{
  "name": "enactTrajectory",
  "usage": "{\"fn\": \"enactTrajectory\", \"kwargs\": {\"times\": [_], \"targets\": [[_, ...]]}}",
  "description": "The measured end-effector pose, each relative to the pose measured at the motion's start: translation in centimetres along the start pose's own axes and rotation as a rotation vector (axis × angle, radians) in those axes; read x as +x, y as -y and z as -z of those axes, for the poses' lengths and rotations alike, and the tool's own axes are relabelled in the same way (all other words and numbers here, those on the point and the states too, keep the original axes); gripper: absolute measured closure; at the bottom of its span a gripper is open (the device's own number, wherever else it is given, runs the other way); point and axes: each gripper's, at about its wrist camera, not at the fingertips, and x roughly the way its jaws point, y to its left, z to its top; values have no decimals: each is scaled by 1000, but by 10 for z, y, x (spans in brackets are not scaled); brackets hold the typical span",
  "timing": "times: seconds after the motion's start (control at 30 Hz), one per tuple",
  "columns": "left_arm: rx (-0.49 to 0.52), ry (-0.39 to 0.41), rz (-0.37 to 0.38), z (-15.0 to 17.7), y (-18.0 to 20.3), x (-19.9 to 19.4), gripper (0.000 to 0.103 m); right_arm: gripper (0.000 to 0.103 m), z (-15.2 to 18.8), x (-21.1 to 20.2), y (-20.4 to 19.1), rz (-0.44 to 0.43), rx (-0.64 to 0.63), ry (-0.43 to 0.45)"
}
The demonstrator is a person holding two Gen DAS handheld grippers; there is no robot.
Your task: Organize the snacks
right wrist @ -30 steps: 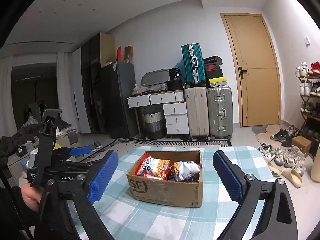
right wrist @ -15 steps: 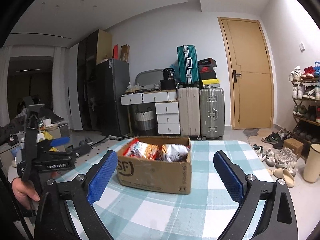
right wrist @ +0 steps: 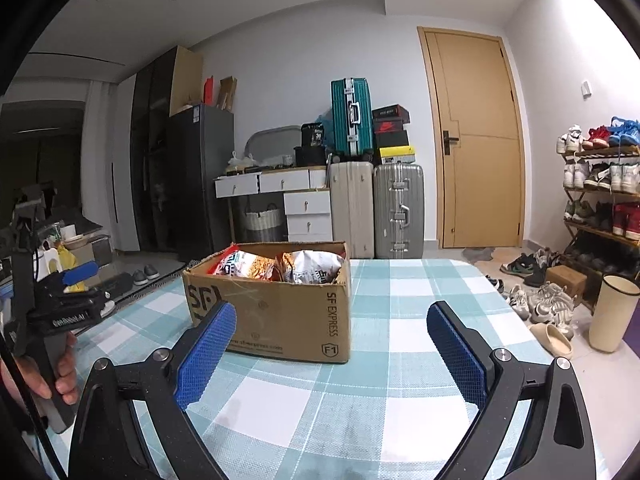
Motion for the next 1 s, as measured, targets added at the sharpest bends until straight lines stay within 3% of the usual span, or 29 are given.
{"fn": "enactTrajectory", "kwargs": {"times": [0.2, 0.3, 1.0], "targets": [[5, -4, 6, 4, 1, 9, 0, 5, 3, 25, -7, 7, -31, -102], [7, -1, 4, 4, 1, 10, 0, 5, 3, 20, -12, 5, -47, -68], [10, 5, 12, 6, 0, 15, 0, 2, 4, 22, -11, 9, -48, -75]]}}
